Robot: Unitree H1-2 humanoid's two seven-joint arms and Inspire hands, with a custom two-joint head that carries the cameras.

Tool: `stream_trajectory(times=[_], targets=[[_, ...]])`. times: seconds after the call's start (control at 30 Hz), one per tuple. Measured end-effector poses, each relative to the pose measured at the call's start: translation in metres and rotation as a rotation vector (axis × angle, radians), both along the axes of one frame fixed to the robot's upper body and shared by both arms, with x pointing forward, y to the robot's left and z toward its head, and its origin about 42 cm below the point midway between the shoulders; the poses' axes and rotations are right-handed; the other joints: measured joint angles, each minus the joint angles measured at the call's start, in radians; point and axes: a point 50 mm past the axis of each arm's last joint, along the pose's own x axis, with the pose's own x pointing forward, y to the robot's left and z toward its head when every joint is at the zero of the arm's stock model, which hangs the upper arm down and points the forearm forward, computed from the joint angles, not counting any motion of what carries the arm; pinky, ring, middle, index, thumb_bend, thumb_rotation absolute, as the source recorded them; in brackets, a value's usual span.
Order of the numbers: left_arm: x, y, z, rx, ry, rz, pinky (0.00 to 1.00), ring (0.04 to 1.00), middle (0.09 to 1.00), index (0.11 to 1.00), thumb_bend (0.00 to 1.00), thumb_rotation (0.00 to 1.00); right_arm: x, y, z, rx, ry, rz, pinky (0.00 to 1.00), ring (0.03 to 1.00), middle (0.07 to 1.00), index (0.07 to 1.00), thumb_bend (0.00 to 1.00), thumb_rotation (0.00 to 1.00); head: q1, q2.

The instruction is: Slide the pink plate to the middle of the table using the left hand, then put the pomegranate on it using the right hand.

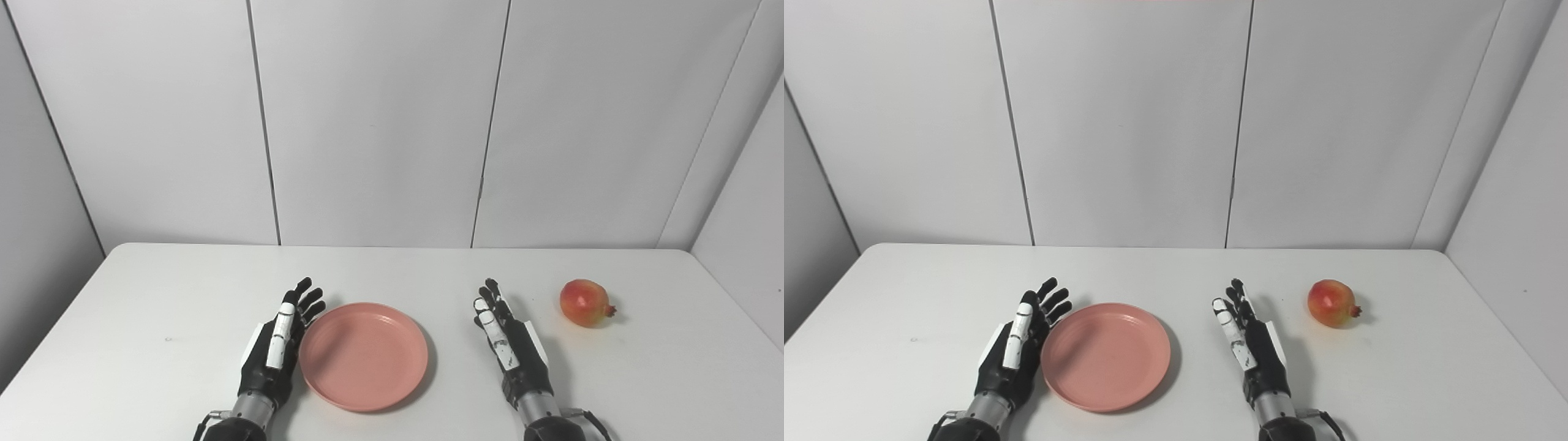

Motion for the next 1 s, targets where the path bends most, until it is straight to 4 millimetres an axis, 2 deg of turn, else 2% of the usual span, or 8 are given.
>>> stream_trajectory(times=[0.23, 0.33, 0.53, 0.67, 0.87, 0.97, 1.0], targets=[[-0.004, -0.005, 0.0, 0.008, -0.007, -0.031, 0.93, 0.958, 0.962, 0.964, 0.53, 1.0, 0.0, 0.0, 0.0, -0.003, -0.001, 0.002, 0.94, 0.946, 0.967, 0.978, 0.6, 0.8, 0.002, 0.0], [-0.005, -0.008, 0.0, 0.019, -0.01, -0.063, 0.96, 0.976, 0.983, 0.984, 0.54, 1.0, -0.001, 0.0, 0.0, -0.003, 0.0, 0.003, 0.97, 0.952, 0.972, 0.979, 0.6, 0.79, 0.0, 0.003], [-0.006, -0.012, -0.001, 0.041, -0.018, -0.09, 0.95, 0.97, 0.979, 0.98, 0.54, 1.0, -0.001, -0.001, 0.0, -0.015, -0.001, 0.005, 0.94, 0.95, 0.971, 0.986, 0.59, 0.8, -0.005, 0.005], [-0.006, -0.012, -0.001, 0.049, -0.021, -0.088, 0.94, 0.968, 0.976, 0.979, 0.54, 1.0, 0.0, -0.007, 0.001, -0.058, -0.008, -0.012, 0.91, 0.938, 0.934, 0.968, 0.57, 0.72, -0.002, 0.009], [-0.003, -0.011, -0.001, 0.063, -0.021, -0.086, 0.95, 0.972, 0.98, 0.983, 0.54, 1.0, 0.008, -0.029, 0.011, -0.214, -0.057, -0.085, 0.92, 0.918, 0.908, 0.954, 0.65, 0.66, -0.002, 0.009], [-0.002, -0.011, -0.001, 0.062, -0.021, -0.083, 0.95, 0.973, 0.982, 0.983, 0.54, 1.0, 0.012, -0.038, 0.021, -0.261, -0.092, -0.107, 0.89, 0.908, 0.913, 0.941, 0.66, 0.53, -0.005, 0.012], [-0.002, -0.01, -0.001, 0.063, -0.02, -0.083, 0.95, 0.973, 0.982, 0.982, 0.54, 1.0, 0.013, -0.04, 0.025, -0.266, -0.104, -0.111, 0.89, 0.907, 0.912, 0.94, 0.66, 0.52, -0.005, 0.012]])
